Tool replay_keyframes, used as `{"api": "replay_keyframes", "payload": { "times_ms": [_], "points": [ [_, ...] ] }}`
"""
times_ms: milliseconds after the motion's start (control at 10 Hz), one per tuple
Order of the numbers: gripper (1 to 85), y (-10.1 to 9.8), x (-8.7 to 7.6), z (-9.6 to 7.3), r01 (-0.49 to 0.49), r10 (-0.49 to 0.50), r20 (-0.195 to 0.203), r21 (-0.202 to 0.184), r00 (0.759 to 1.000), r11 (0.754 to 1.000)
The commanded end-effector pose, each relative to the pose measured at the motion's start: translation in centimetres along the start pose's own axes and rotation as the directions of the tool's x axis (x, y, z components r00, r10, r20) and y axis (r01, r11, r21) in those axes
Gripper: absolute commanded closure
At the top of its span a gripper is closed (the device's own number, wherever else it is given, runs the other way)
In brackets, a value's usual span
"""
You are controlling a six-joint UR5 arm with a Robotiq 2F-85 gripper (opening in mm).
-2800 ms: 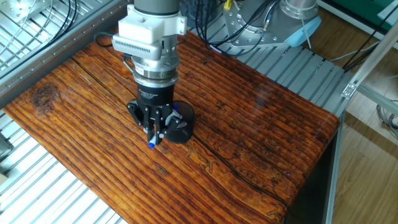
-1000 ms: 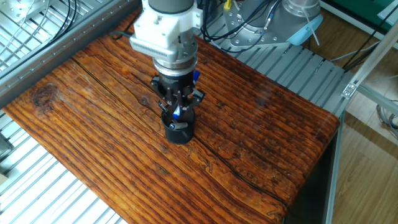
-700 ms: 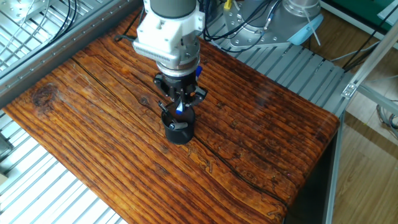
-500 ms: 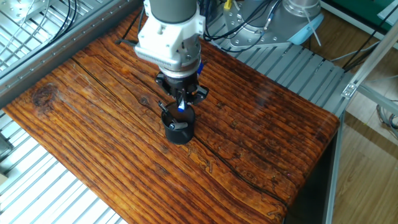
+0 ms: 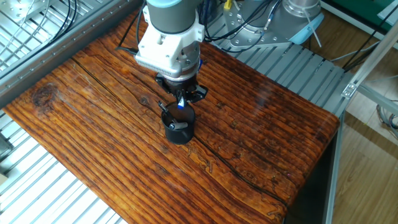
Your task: Put the pen into the pen holder
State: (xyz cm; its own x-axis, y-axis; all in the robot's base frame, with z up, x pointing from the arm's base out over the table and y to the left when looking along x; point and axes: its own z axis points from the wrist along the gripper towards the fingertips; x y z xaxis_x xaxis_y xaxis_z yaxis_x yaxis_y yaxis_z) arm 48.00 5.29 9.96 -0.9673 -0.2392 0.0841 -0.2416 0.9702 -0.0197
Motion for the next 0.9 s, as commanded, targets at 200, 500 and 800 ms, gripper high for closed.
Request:
{"api": "replay_keyframes", "payload": {
  "times_ms": [200,500,800],
  "points": [
    [84.3,-0.13,-0.25,-0.02,-0.014,0.014,0.000,0.011,1.000,1.000],
    [84.3,-0.34,-0.54,0.17,0.001,-0.001,0.005,0.017,1.000,1.000],
    [84.3,-0.55,0.42,0.16,0.007,-0.007,-0.032,0.024,0.999,1.000]
  ]
}}
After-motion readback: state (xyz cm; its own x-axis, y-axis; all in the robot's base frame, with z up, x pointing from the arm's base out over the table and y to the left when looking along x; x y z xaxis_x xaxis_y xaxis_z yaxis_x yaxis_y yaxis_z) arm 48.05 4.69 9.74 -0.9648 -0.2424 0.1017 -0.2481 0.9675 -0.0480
